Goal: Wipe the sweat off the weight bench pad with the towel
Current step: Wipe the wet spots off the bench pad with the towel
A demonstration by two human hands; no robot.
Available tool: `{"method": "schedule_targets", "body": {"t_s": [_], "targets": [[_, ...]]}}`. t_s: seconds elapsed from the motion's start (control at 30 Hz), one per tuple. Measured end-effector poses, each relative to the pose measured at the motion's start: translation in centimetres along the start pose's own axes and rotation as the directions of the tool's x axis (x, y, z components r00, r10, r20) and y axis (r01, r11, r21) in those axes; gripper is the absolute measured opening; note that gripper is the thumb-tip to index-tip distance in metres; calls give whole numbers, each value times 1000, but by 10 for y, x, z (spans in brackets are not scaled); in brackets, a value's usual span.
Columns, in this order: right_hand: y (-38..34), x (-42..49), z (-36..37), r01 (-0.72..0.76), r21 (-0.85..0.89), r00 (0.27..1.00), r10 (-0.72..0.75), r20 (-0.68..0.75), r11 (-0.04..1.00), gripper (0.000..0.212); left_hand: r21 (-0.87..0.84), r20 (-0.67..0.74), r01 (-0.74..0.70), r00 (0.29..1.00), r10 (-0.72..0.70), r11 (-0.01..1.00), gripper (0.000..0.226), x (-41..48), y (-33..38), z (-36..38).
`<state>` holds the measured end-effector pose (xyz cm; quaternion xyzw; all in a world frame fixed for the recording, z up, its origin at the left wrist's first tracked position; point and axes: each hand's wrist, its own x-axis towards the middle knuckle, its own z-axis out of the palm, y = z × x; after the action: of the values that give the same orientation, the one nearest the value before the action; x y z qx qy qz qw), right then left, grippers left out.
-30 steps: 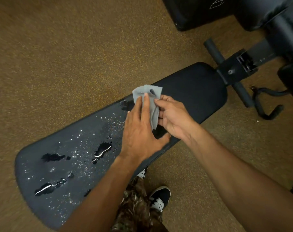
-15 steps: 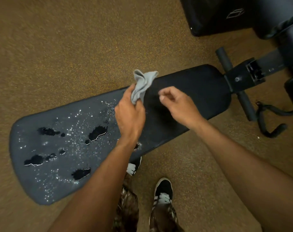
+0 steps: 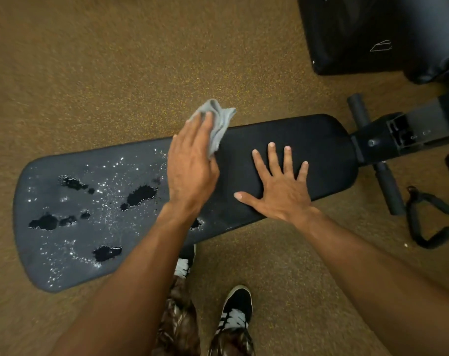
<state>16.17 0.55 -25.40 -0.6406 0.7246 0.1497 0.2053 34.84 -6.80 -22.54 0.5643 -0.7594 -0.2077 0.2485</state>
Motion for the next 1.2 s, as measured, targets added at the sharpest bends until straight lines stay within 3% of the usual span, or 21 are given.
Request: {"method": "schedule_targets", "body": {"t_s": [0.13, 0.27, 0.43, 0.67, 1.0, 1.1, 1.2], "targets": [[1, 2, 7, 2, 9, 999, -1, -44, 1000, 116, 267, 295, -134, 954, 51, 954, 70, -6, 3, 24], [-1, 4, 12, -22, 32, 997, 24, -77, 999, 127, 399, 405, -198, 914, 22, 895, 69, -15, -1, 40], [-2, 4, 11, -19, 39, 997, 22, -71, 999, 130, 444, 396, -224, 918, 34, 868, 62, -22, 4, 50], [-2, 4, 9, -22, 32, 998, 24, -56, 999, 129, 489, 399, -126, 912, -93, 863, 66, -15, 14, 56], [-3, 4, 8, -19, 34, 998, 21, -59, 999, 128, 544, 511, -328, 860, 6, 773, 60, 5, -5, 40], [-3, 4, 8, -22, 28, 998, 24, -60, 999, 128, 586, 486, -262, 871, -74, 767, 59, 6, -11, 30], [-4, 4, 8, -25, 22, 998, 27, -55, 999, 128, 601, 395, -98, 899, -189, 793, 59, 9, -21, 21]]}}
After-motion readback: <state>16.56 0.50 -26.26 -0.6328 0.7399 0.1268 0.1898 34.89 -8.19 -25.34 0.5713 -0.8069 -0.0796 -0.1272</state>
